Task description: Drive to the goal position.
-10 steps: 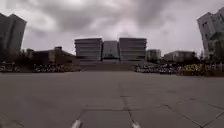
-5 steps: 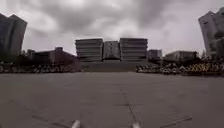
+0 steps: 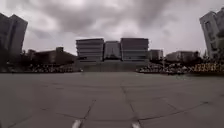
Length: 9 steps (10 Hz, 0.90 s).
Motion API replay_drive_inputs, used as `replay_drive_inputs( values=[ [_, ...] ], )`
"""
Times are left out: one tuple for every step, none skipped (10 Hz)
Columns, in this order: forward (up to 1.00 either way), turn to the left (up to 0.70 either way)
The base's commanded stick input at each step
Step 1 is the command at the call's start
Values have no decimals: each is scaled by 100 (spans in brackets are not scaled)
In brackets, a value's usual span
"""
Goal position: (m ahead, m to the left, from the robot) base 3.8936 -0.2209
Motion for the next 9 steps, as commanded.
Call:
replay_drive_inputs(
  values=[
    [100,0],
    [100,0],
    [100,0],
    [100,-25],
    [100,-15],
    [100,0],
    [100,-9],
    [100,-25],
    [100,-1]
  ],
)
